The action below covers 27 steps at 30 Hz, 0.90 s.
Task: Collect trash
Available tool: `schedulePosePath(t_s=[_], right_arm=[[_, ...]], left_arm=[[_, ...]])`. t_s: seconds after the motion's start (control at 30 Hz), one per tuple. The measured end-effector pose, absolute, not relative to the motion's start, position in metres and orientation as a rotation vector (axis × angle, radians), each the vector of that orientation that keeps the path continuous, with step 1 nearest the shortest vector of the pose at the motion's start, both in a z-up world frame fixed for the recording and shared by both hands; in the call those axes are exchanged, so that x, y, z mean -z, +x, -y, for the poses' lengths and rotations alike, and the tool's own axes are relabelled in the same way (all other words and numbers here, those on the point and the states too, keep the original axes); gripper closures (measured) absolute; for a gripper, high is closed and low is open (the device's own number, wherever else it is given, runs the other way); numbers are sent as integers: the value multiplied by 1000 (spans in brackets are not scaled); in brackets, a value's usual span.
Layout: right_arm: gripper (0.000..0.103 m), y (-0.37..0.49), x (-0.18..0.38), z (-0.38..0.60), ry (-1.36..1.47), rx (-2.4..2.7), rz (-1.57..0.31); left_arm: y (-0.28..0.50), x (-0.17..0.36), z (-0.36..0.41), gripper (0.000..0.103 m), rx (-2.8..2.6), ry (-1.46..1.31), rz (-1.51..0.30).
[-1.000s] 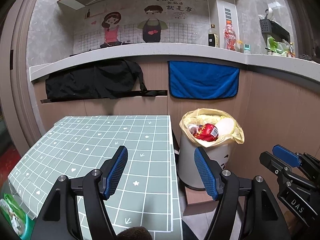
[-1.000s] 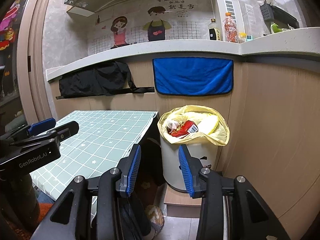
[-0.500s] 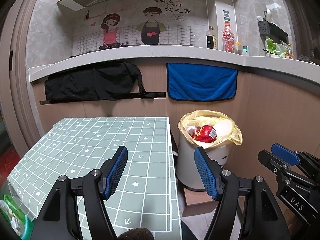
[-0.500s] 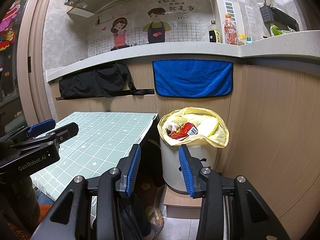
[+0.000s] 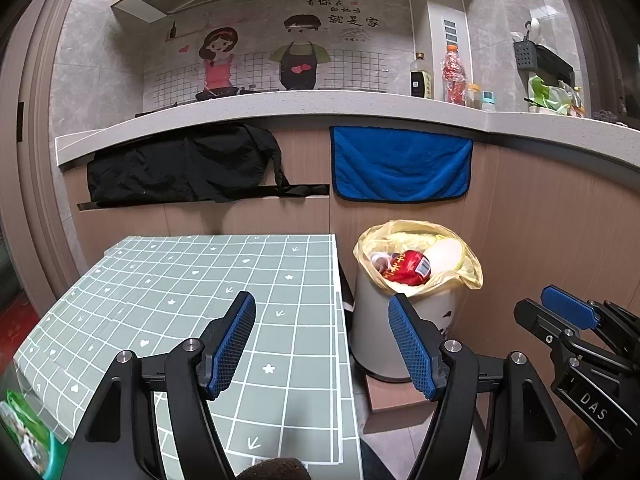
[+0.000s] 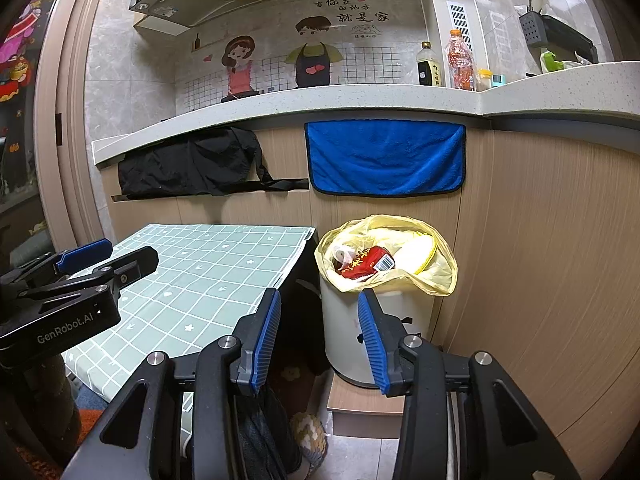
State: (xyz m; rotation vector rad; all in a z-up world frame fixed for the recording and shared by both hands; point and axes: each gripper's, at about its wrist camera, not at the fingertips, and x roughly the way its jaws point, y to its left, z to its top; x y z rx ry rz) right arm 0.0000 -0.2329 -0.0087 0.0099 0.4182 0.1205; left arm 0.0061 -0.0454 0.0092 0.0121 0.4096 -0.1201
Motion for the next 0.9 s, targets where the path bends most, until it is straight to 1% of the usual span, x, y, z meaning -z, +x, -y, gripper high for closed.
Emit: schedulePosePath(t_s=[0.9], right_arm=[[65,2,8,236,10,-124,-418]], left_arm=[[4,-8,43,33,145,21,-408]])
